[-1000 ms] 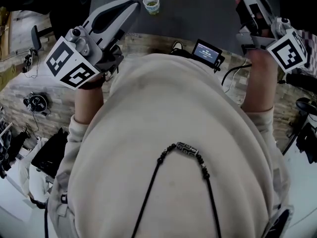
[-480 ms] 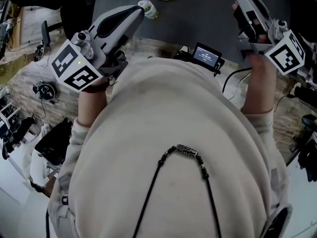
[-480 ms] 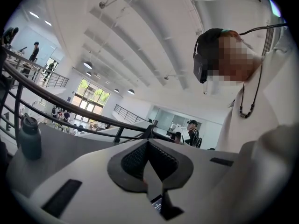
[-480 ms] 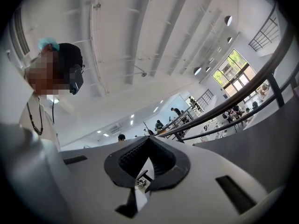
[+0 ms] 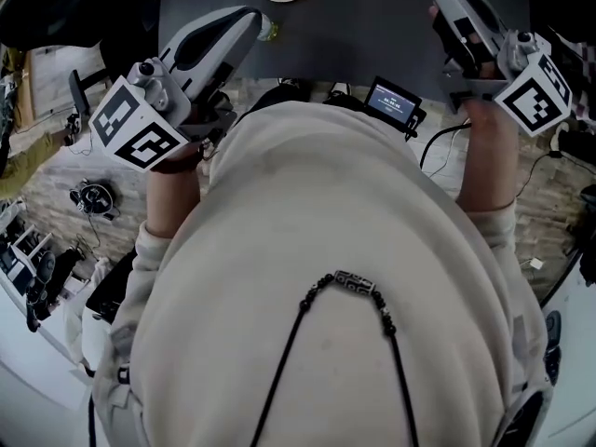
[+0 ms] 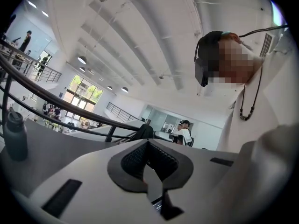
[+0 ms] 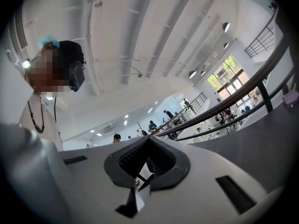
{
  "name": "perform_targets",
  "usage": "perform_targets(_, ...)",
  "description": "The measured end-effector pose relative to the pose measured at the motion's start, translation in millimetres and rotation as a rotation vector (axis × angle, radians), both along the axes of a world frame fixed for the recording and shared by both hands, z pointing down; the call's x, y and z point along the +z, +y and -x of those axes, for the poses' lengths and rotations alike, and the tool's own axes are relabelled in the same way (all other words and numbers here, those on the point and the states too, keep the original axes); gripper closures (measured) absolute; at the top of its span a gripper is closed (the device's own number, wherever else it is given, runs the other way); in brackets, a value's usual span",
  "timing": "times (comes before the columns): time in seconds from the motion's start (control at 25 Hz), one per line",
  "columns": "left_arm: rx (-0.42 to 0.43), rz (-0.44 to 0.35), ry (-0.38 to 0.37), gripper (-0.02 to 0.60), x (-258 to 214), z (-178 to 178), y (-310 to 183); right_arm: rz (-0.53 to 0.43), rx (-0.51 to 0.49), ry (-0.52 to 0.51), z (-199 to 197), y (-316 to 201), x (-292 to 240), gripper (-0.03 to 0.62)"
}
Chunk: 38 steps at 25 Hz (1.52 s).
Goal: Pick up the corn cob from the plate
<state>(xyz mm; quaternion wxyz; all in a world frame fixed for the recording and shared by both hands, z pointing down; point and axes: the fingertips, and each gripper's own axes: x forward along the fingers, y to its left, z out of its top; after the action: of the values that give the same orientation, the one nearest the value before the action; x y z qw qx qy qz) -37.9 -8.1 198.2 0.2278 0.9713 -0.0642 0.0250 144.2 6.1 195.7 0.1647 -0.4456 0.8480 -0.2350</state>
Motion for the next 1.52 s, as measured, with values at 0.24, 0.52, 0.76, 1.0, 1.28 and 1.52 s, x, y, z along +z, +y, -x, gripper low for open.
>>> perform_targets(0.24,0.112,-0.012,0.065,0.581,3,-14,-24,0.016,0.112,0.045,-8,6,3,0.579)
perform_targets(0.52,0.215,-0.006,0.1,0.581,18,-36,-45,0.042,0.205,0.083,-23,5,16,0.579)
perform_targets(0.76,0.256,-0.023,0.08,0.581,35,-34,-62,0.067,0.233,0.131,-15,-7,24,0.579)
perform_targets(1.0,0.28,0.006,0.082,0.581,46,-34,-63,0.093,0.248,0.17,-12,-12,20,0.579)
perform_targets(1.28,0.314,0.026,0.066,0.581,59,-32,-66,0.153,0.233,0.208,-6,-38,23,0.579)
perform_targets(1.52,0.35,0.058,0.076,0.583,73,-25,-62,0.174,0.23,0.243,6,-52,27,0.577)
